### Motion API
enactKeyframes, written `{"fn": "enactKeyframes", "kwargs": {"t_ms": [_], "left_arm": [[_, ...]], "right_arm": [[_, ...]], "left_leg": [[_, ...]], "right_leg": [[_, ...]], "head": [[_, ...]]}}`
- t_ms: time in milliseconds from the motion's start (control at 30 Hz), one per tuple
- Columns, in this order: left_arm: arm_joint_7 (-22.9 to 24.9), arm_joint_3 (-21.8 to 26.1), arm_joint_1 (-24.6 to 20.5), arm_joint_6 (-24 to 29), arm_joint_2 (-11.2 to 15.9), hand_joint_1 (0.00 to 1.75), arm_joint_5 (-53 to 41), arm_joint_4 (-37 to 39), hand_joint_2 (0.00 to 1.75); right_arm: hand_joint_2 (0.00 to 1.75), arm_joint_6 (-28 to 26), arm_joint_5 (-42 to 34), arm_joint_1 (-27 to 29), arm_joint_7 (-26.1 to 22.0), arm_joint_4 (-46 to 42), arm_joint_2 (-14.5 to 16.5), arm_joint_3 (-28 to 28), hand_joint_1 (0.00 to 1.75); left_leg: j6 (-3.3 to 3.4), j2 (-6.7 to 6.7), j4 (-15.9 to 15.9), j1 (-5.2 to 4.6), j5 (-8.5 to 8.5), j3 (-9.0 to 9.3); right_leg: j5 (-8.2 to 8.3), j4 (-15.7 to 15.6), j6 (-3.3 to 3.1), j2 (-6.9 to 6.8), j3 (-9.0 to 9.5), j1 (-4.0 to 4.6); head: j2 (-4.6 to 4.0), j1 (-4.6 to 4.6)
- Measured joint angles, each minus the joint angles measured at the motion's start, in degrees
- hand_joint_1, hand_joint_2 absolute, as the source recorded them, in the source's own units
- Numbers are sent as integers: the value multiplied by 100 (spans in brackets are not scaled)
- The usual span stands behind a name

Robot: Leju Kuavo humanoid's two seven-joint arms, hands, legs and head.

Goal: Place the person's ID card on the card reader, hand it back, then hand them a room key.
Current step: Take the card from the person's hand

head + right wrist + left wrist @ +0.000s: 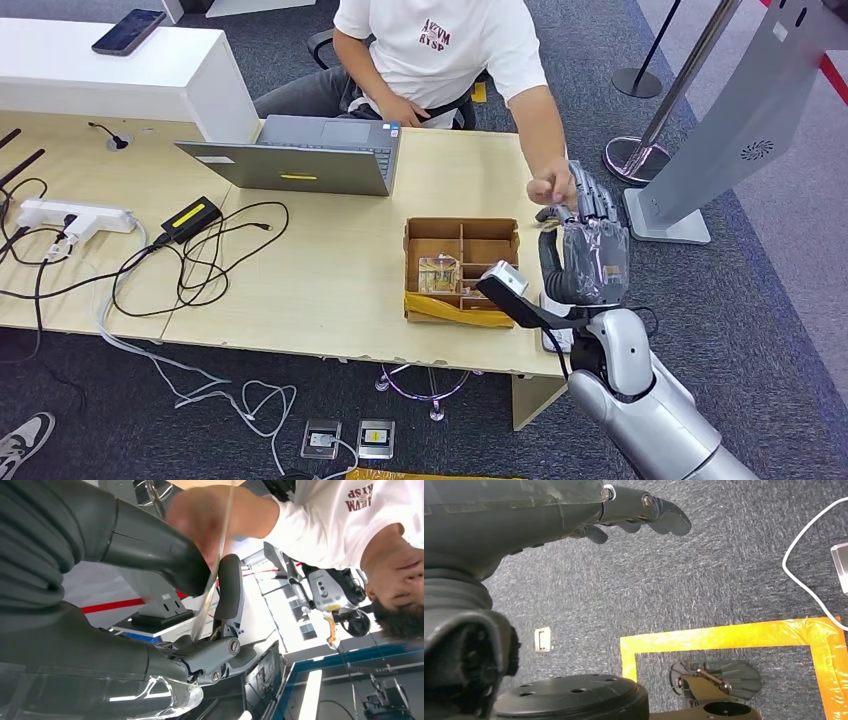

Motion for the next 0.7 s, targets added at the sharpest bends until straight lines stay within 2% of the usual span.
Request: {"fn": "enactKeyframes", "kwargs": {"t_ms": [333,700], "left_arm": [[44,-1,38,0,76,0,113,-107,0],[36,59,139,0,145,0,181,-107,0]], "right_arm": [[175,20,-110,68,39,4,-63,50,175],[175,-132,-493,478,203,113,-428,-91,175]], "left_leg": [[0,0,0,0,0,1],[0,0,0,-1,-1,1]], "right_leg": [[0,0,0,1,-1,0],[0,-1,0,1,-1,-1]], "head": [[0,0],[0,1]]}}
